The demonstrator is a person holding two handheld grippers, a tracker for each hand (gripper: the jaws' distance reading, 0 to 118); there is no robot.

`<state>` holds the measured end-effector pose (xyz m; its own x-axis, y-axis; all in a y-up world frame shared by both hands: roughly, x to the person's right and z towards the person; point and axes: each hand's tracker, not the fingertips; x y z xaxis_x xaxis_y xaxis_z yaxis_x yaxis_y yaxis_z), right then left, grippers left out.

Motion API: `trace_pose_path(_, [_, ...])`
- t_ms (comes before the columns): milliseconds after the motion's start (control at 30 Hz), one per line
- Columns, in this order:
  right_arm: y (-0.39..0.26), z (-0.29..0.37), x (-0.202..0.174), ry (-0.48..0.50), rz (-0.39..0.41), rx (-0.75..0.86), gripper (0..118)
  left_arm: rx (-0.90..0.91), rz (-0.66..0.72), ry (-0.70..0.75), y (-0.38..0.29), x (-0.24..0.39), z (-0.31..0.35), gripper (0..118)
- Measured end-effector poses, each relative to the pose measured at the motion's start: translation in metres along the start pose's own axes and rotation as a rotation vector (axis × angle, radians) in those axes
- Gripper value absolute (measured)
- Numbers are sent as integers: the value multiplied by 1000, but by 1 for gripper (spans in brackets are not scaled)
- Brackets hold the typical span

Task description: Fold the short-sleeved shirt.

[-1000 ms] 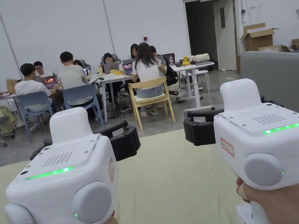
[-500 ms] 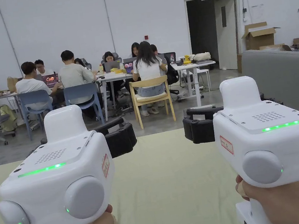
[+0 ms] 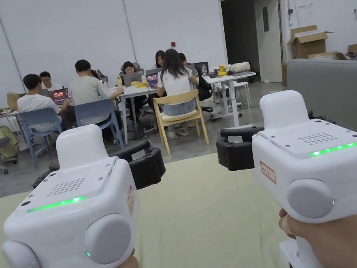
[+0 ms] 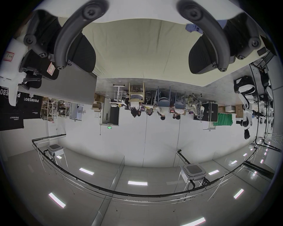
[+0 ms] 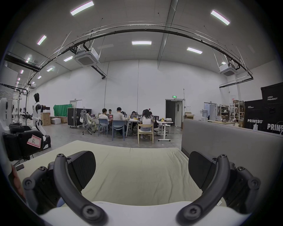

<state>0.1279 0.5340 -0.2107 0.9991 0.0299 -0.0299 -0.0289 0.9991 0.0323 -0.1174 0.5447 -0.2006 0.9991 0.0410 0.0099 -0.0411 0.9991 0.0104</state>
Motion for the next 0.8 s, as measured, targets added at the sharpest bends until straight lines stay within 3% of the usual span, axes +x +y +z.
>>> trace_pose_path(800, [0,-1,6,-8,-16,-1,118,-18,11,-15,-1,3,-5,118])
